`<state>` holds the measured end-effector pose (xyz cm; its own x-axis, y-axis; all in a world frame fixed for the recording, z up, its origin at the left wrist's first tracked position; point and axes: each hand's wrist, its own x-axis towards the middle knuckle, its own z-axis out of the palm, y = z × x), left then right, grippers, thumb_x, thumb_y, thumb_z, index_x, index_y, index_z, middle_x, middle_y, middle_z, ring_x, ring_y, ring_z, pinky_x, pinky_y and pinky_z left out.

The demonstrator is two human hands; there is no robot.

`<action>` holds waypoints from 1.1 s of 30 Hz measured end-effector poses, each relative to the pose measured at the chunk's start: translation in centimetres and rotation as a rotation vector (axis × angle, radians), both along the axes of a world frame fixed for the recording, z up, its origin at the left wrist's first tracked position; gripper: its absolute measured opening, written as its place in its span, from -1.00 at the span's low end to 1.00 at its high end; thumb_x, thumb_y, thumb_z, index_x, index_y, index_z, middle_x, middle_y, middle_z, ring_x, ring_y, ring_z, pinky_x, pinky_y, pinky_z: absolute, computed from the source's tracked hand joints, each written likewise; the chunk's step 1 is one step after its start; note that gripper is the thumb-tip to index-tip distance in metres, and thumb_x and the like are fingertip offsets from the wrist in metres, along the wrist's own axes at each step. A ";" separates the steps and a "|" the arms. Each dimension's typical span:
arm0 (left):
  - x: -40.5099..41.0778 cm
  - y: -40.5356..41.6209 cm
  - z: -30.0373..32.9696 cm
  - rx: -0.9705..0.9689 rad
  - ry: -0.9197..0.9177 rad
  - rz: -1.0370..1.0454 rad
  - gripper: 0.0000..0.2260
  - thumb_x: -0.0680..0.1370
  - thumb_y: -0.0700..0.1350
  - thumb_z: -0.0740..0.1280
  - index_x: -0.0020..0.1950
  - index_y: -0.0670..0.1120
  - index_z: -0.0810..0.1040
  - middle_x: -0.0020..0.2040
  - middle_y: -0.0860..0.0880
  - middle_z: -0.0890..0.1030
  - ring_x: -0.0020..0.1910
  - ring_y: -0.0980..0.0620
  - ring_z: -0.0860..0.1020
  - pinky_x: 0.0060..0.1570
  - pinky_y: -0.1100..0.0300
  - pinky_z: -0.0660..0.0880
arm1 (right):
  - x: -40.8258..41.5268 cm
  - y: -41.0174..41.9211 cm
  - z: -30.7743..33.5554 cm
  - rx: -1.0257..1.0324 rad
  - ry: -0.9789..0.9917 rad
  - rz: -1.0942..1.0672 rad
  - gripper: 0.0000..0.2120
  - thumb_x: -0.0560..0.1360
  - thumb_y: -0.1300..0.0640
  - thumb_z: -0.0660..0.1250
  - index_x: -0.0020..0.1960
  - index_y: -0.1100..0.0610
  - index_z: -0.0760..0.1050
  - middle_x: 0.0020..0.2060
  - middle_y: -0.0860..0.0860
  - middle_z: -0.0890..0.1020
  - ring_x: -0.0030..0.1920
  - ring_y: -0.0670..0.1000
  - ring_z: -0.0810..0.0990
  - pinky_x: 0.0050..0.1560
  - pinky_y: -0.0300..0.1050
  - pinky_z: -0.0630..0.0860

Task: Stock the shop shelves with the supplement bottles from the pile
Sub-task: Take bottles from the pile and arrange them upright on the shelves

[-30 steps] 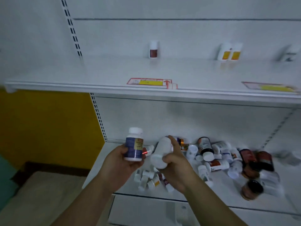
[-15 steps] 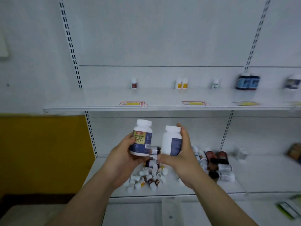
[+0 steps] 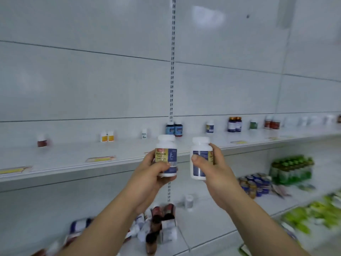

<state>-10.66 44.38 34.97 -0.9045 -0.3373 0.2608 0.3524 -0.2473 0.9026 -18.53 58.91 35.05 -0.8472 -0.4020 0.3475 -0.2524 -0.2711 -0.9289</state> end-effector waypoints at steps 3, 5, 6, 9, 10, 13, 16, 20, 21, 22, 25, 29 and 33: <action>-6.1 6.5 0.4 0.049 -0.014 -0.065 -0.74 0.54 -0.38 0.14 0.12 -0.15 0.50 -0.09 -0.14 0.61 -0.11 -0.08 0.57 -0.08 0.05 0.56 | -5.3 7.2 0.7 -0.100 -0.117 -0.049 -0.71 0.53 0.19 0.30 0.19 -0.09 0.46 0.09 0.08 0.60 0.01 0.11 0.60 -0.25 -0.03 0.56; -9.8 10.3 0.7 0.041 -0.030 -0.110 -0.72 0.53 -0.38 0.14 0.14 -0.15 0.50 -0.10 -0.12 0.61 -0.15 -0.04 0.57 -0.10 0.05 0.59 | -8.2 11.6 1.1 -0.167 -0.229 -0.063 -0.79 0.56 0.14 0.21 0.15 -0.05 0.49 0.10 0.15 0.56 0.05 0.19 0.55 -0.28 -0.01 0.53; -11.5 12.0 0.9 0.044 -0.034 -0.128 -0.71 0.53 -0.39 0.15 0.15 -0.13 0.49 -0.09 -0.11 0.60 -0.16 -0.03 0.57 -0.10 0.04 0.60 | -9.5 13.5 1.4 -0.189 -0.282 -0.057 -0.79 0.57 0.09 0.19 0.16 0.01 0.49 0.07 0.17 0.55 0.03 0.19 0.53 -0.28 -0.02 0.52; -16.4 16.2 1.3 0.049 -0.043 -0.178 -0.69 0.52 -0.41 0.12 0.14 -0.11 0.48 -0.08 -0.12 0.58 -0.14 -0.05 0.55 -0.03 -0.02 0.57 | -13.2 18.3 1.9 -0.132 -0.264 -0.044 -0.77 0.55 0.07 0.26 0.19 0.06 0.43 -0.04 0.12 0.52 -0.11 0.11 0.52 -0.28 -0.06 0.46; -17.9 17.3 1.4 0.040 -0.052 -0.189 -0.68 0.52 -0.42 0.11 0.13 -0.11 0.48 -0.08 -0.11 0.58 -0.14 -0.05 0.55 -0.02 -0.03 0.56 | -14.6 19.6 1.9 -0.108 -0.232 -0.043 -0.74 0.54 0.11 0.28 0.23 0.05 0.40 -0.04 0.11 0.51 -0.14 0.10 0.53 -0.29 -0.06 0.47; -22.5 19.7 1.1 0.005 -0.084 -0.209 -0.68 0.51 -0.43 0.11 0.13 -0.11 0.46 -0.07 -0.11 0.59 -0.15 -0.04 0.56 -0.07 -0.02 0.56 | -18.6 22.1 2.0 -0.153 -0.257 -0.001 -0.71 0.57 0.14 0.23 0.28 0.01 0.38 -0.01 0.12 0.55 -0.10 0.12 0.54 -0.18 0.00 0.52; -27.4 20.6 0.7 -0.012 -0.094 -0.212 -0.69 0.52 -0.40 0.15 0.19 -0.12 0.43 0.00 -0.13 0.58 -0.11 -0.04 0.56 -0.13 0.03 0.54 | -23.0 23.4 1.8 -0.240 -0.376 0.028 -0.70 0.56 0.06 0.14 0.21 0.17 0.43 -0.19 0.12 0.59 -0.23 0.07 0.52 -0.24 -0.07 0.44; -34.7 20.7 0.4 -0.056 -0.060 -0.211 -0.64 0.52 -0.38 0.18 0.29 -0.13 0.39 0.10 -0.15 0.58 0.00 -0.08 0.57 -0.06 0.02 0.54 | -29.8 23.1 1.4 -0.161 -0.271 0.032 -0.85 0.56 0.07 0.23 0.08 0.09 0.45 -0.28 0.05 0.56 -0.29 0.01 0.50 -0.18 -0.07 0.46; -36.6 20.6 0.5 -0.059 -0.057 -0.204 -0.64 0.53 -0.37 0.18 0.29 -0.13 0.39 0.08 -0.13 0.59 -0.01 -0.06 0.58 -0.05 0.02 0.55 | -31.8 22.9 1.5 -0.127 -0.217 0.029 -0.85 0.55 0.12 0.25 0.12 0.07 0.44 -0.22 0.05 0.59 -0.26 0.01 0.53 -0.16 -0.05 0.48; -38.4 20.4 0.7 -0.056 -0.055 -0.194 -0.65 0.53 -0.37 0.19 0.30 -0.14 0.39 0.06 -0.12 0.61 -0.02 -0.05 0.59 -0.04 0.02 0.55 | -33.9 22.7 1.7 -0.119 -0.185 0.029 -0.79 0.55 0.17 0.25 0.18 0.07 0.43 -0.14 0.07 0.62 -0.21 0.03 0.57 -0.15 -0.03 0.51; -43.5 19.5 1.4 -0.069 -0.094 -0.128 -0.65 0.53 -0.36 0.23 0.29 -0.13 0.40 0.02 -0.11 0.63 -0.08 -0.03 0.62 -0.10 0.03 0.58 | -39.9 21.8 2.6 -0.140 -0.247 0.069 -0.69 0.56 0.19 0.18 0.30 0.12 0.39 0.06 0.16 0.61 -0.08 0.12 0.60 -0.13 0.00 0.55; -47.6 18.0 2.2 -0.189 -0.179 0.008 -0.64 0.50 -0.32 0.31 0.25 -0.05 0.41 0.02 -0.09 0.62 -0.06 -0.03 0.61 0.06 -0.02 0.55 | -45.5 20.0 3.5 -0.087 -0.292 0.126 -0.75 0.58 0.04 0.18 0.15 0.15 0.46 -0.18 0.10 0.59 -0.25 0.06 0.57 -0.19 -0.06 0.53; -50.4 16.0 2.4 -0.414 -0.281 0.159 -0.64 0.47 -0.22 0.40 0.21 0.00 0.45 0.03 0.02 0.62 0.03 0.01 0.59 0.17 0.04 0.48 | -51.8 17.0 3.5 0.008 -0.134 0.188 -0.84 0.52 0.21 0.32 0.08 0.05 0.47 -0.14 0.03 0.62 -0.17 0.01 0.60 -0.14 -0.08 0.57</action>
